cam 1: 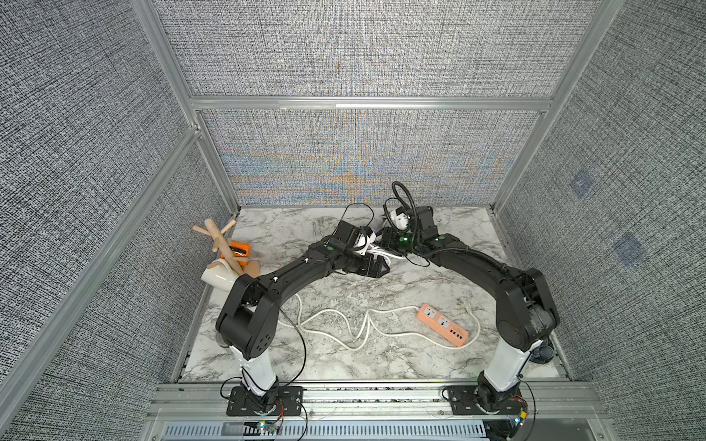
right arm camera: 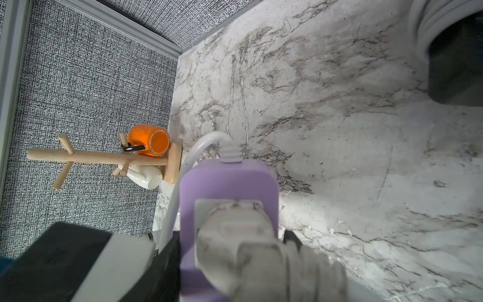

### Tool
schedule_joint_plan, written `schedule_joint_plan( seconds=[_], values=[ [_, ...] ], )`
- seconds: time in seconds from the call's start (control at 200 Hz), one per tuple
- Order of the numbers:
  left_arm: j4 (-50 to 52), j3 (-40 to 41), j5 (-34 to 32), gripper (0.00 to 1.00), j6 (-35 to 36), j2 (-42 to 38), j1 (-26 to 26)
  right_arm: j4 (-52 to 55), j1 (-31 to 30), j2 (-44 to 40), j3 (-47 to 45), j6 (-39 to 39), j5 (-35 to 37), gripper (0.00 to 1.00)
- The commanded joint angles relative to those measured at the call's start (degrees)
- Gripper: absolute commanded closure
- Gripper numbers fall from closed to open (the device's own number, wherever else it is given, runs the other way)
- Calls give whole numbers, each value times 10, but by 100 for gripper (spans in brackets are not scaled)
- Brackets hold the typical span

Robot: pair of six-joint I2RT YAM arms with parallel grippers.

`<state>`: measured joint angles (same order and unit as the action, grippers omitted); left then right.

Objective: Unwrap the cord wrapped around the power strip
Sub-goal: Remove the plug from the socket.

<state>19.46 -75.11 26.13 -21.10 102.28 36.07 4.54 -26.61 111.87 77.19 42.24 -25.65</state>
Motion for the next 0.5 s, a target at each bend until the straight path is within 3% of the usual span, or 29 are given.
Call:
schedule_joint_plan(
  seconds=[0.0, 0.23, 0.495],
  values=[
    [-3, -4, -23, 2, -6, 7, -1, -55, -7, -6, 0, 14, -15, 48],
    [5, 6, -65, 22, -3, -8, -2, -40, -15, -6, -1, 0, -16, 47],
    [34, -4, -89, 56, 13, -12, -11, -33, -24, -13, -28, -21, -24, 46]
  ],
)
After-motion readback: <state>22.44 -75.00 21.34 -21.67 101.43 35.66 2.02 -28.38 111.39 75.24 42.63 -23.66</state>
